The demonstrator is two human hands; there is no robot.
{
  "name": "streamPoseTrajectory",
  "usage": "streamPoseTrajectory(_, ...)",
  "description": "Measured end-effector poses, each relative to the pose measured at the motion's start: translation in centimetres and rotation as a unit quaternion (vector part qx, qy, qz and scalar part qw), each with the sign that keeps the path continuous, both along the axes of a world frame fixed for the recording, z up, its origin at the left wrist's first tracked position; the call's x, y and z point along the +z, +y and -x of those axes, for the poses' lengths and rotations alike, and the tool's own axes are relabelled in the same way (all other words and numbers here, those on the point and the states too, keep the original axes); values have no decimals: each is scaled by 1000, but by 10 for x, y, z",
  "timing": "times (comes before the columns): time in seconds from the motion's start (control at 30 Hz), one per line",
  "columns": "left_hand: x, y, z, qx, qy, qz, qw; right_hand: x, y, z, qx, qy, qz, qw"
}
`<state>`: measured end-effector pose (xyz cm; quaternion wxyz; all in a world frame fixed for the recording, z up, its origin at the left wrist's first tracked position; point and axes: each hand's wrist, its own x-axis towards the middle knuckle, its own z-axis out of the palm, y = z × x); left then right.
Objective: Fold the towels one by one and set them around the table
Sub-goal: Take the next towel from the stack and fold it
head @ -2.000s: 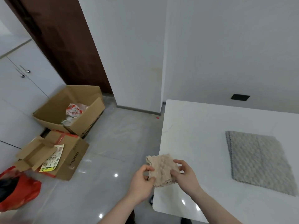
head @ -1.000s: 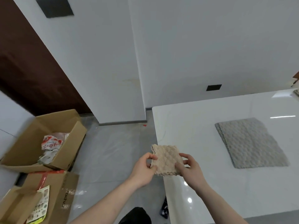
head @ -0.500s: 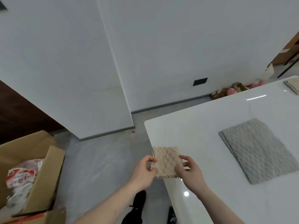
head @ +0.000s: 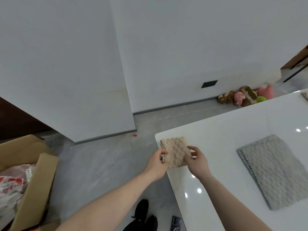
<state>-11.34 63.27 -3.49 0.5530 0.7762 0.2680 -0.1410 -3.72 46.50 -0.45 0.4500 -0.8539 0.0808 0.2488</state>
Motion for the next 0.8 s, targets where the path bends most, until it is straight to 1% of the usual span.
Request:
streamPoseTrajectory(0.2, -19, 5, -39, 2, 2, -25, 1000, -25, 18, -42, 13, -24, 30, 999)
streamPoseTrajectory(0.33, -37, 6, -53, 2, 14, -22, 1000, -38, 27, -65, 19, -43, 43, 998)
streamPoseTrajectory(0.47, -54, 11, -54, -70, 58, -53, 994, -55, 27, -64, 62, -29, 92, 993)
streamPoseTrajectory(0.53, -53, 14, -52, -84, 75, -56, 992, -59, 23, -59, 78, -13, 124, 989)
streamPoseTrajectory(0.6, -45, 16, -48, -88, 80, -56, 991, -60, 18, -53, 80, -7, 135, 988)
streamPoseTrajectory(0.73, -28, 17, -32, -89, 99, -43, 990, -39, 10, -34, 114, -50, 145, 982)
streamPoseTrajectory(0.8, -18, 13, -18, -95, 94, -41, 990, -26, 5, -24, 103, -59, 129, 984)
